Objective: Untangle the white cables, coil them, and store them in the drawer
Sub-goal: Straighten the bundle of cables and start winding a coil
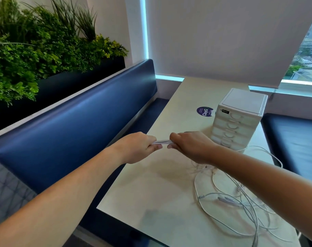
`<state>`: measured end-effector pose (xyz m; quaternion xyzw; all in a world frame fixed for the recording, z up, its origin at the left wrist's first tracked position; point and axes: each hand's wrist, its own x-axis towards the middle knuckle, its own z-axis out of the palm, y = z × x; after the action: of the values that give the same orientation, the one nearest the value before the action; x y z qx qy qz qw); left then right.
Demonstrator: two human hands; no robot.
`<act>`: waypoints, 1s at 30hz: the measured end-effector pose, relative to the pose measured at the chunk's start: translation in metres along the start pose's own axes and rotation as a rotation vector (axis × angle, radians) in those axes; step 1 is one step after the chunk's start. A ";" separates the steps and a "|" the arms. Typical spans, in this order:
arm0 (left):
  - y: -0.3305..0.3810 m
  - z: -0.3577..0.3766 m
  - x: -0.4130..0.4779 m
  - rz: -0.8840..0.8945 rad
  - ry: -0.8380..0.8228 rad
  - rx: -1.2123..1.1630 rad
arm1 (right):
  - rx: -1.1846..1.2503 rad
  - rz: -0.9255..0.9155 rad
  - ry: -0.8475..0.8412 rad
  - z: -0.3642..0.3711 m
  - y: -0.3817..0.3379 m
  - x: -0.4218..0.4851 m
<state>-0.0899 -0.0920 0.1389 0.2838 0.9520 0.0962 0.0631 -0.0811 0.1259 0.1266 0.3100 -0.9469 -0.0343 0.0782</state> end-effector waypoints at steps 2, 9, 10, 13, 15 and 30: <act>0.004 -0.002 0.000 0.024 0.015 0.008 | 0.052 0.026 -0.010 -0.002 0.000 -0.004; 0.011 -0.009 0.000 0.043 0.051 0.023 | 0.175 0.057 0.033 -0.002 0.015 -0.020; 0.010 -0.010 -0.001 0.040 0.049 0.017 | 0.168 0.080 0.027 -0.001 0.019 -0.024; 0.011 -0.011 -0.003 0.053 0.053 -0.004 | 0.190 0.095 0.071 0.003 0.024 -0.031; 0.011 -0.011 -0.004 0.057 0.066 -0.016 | 0.202 0.087 0.104 0.005 0.029 -0.037; 0.004 -0.003 -0.004 -0.008 0.046 -0.035 | 0.082 0.184 0.081 0.014 0.063 -0.058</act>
<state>-0.0846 -0.0913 0.1430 0.2763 0.9525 0.1193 0.0466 -0.0742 0.2107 0.1124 0.2258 -0.9680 0.0246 0.1066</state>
